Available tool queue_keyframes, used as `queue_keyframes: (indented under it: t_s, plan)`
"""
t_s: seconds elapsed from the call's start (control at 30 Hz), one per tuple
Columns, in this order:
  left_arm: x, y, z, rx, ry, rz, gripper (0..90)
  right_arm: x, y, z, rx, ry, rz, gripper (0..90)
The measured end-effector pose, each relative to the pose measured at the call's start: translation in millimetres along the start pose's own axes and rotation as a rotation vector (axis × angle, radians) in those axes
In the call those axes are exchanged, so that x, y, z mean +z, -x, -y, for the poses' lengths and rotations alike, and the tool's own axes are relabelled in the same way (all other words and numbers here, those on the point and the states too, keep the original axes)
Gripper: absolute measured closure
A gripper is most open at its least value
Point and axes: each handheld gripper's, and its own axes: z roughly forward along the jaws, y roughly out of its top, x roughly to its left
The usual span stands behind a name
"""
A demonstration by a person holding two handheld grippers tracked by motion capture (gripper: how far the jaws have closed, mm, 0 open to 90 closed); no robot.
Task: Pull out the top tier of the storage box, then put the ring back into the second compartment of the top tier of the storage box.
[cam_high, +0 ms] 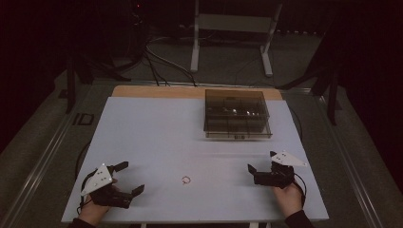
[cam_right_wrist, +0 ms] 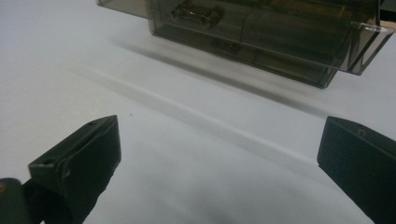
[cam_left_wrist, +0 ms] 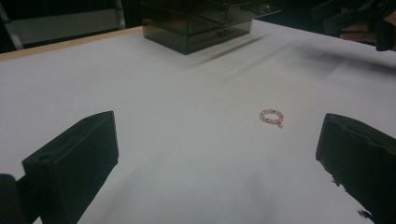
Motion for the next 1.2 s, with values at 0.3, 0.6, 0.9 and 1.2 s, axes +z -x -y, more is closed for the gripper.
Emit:
queue_keyframes:
  t_s: [0.3, 0.6, 0.9, 1.2]
  plan:
    - [-1.2, 1.7, 0.3, 0.0, 0.0, -0.004, 0.0, 2.9, 1.7, 1.5, 0.019, 0.013, 0.009, 0.0]
    - [-0.4, 0.9, 0.6, 0.0, -0.005, -0.003, 0.0, 2.8, 1.8, 1.6, 0.021, 0.018, 0.006, 0.0]
    - [0.8, 0.7, 0.2, 0.001, -0.004, 0.001, 0.0, 1.3, 1.8, 2.1, 0.016, 0.022, 0.01, 0.0]
    - [0.6, 0.7, 0.2, 0.001, -0.005, 0.001, 0.0, 1.1, 1.0, 1.5, 0.011, 0.025, 0.003, 0.0]
